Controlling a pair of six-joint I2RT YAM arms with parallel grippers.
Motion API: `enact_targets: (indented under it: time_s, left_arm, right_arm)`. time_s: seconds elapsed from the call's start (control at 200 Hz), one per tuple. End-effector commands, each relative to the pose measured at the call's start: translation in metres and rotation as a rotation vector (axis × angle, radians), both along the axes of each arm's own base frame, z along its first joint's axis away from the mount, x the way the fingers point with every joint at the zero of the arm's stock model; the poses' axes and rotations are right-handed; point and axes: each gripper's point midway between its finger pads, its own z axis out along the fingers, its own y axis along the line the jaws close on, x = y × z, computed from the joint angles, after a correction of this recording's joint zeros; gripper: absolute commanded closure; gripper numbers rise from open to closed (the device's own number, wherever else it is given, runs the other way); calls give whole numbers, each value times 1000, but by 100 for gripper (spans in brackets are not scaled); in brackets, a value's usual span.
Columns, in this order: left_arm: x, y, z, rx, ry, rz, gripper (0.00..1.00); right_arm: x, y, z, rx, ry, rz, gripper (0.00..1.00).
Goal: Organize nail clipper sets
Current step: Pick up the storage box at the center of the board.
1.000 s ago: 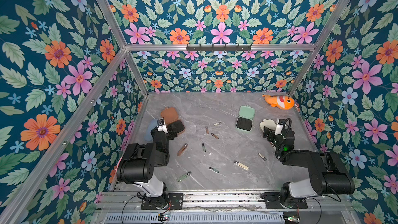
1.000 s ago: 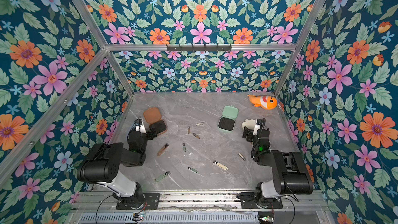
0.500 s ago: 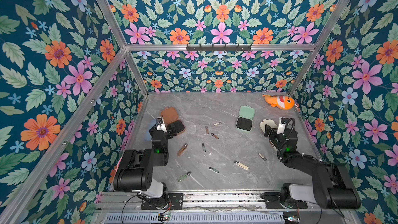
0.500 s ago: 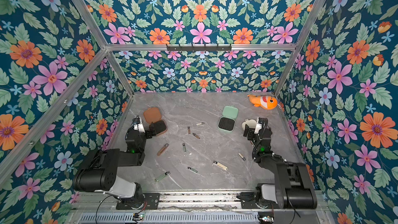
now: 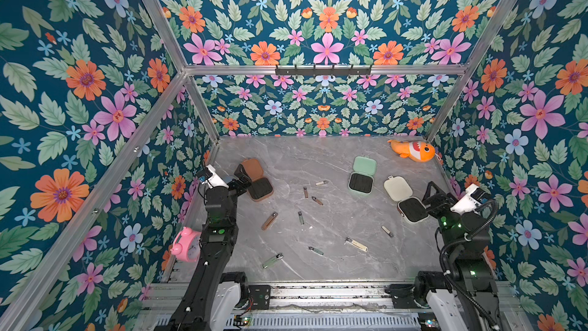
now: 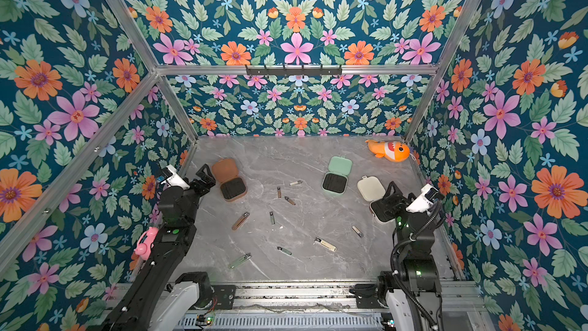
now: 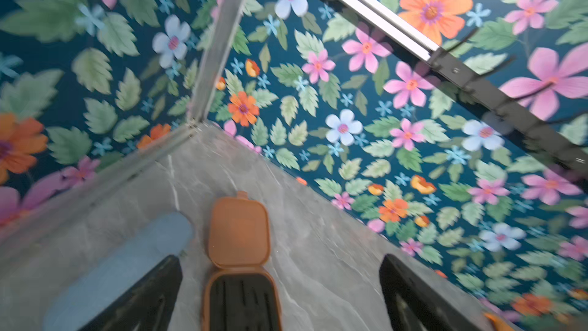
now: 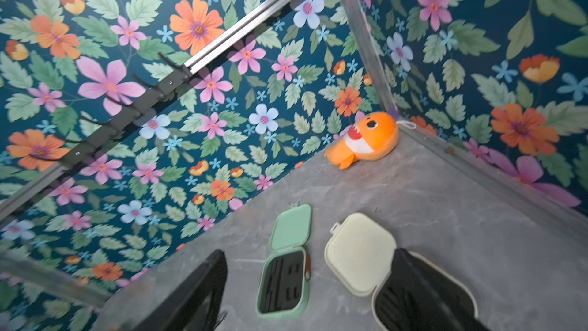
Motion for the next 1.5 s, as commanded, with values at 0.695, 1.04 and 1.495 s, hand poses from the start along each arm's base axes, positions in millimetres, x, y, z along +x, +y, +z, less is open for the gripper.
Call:
enact_targets:
  time_s: [0.695,1.04,1.495]
  left_arm:
    - [-66,-166,-111,-386,452,-657,34]
    - [-64,-167,-115,-399,473,-650,34]
    - [-79,-165,-129,-425,503,-648,35]
  right_arm:
    - [66,99,-125,172,839,360,38]
    - [151,106,-157,109,956,354,42]
    - [197,109,-219,67,1119,346,63]
